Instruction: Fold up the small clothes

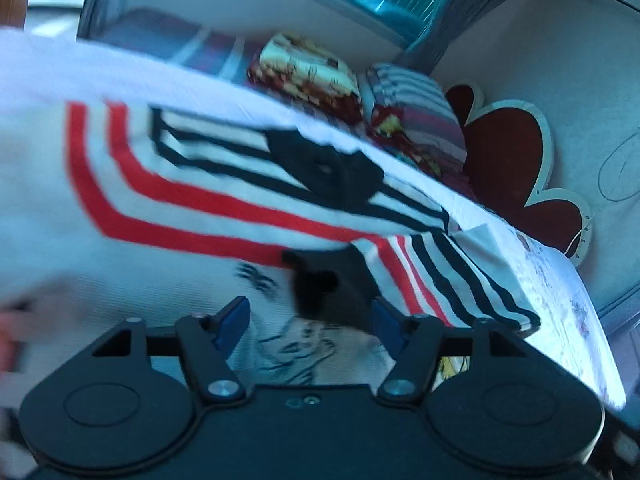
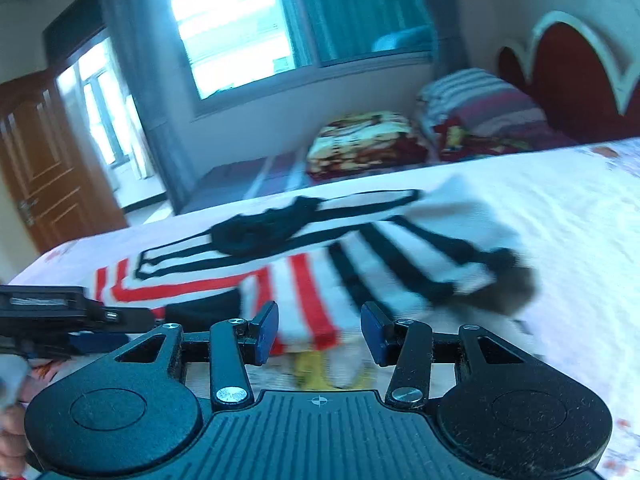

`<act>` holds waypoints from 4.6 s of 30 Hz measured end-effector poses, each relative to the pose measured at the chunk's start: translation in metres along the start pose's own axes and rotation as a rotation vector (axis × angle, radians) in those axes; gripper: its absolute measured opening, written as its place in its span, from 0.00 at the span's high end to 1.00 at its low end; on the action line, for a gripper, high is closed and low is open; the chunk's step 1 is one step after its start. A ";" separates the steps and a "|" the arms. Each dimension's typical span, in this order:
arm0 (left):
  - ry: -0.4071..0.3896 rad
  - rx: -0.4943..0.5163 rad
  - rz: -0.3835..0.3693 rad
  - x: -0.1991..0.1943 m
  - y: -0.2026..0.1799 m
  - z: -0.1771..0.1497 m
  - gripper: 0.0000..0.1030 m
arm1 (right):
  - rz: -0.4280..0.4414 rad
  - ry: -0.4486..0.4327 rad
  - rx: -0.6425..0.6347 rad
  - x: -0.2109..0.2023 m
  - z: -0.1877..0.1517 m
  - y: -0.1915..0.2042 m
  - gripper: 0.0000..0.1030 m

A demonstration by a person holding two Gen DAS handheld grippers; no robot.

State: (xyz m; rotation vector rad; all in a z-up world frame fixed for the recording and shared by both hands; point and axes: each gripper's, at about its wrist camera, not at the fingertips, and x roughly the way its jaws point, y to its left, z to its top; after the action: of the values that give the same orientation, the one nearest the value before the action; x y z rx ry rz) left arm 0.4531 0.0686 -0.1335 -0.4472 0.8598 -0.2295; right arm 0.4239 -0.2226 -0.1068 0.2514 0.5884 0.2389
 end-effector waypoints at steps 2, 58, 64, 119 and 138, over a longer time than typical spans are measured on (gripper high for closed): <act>0.034 -0.006 0.020 0.020 -0.004 0.002 0.55 | -0.008 -0.004 0.059 -0.012 0.000 -0.019 0.55; -0.042 0.420 0.243 0.045 -0.073 -0.015 0.43 | -0.046 0.147 0.037 0.002 0.029 -0.116 1.00; -0.162 0.289 0.272 0.024 -0.059 -0.006 0.45 | 0.026 0.071 0.030 -0.007 0.047 -0.130 1.00; -0.111 0.155 0.265 0.005 -0.008 -0.022 0.48 | -0.021 0.228 -0.101 -0.032 0.015 -0.058 1.00; -0.497 -0.618 0.361 -0.222 0.278 -0.072 0.50 | -0.084 0.167 0.019 -0.036 0.027 -0.017 1.00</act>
State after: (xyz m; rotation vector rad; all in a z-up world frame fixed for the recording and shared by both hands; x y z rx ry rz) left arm 0.2608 0.3758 -0.1542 -0.8676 0.4904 0.4817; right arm 0.4127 -0.2539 -0.0721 0.2257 0.7647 0.1743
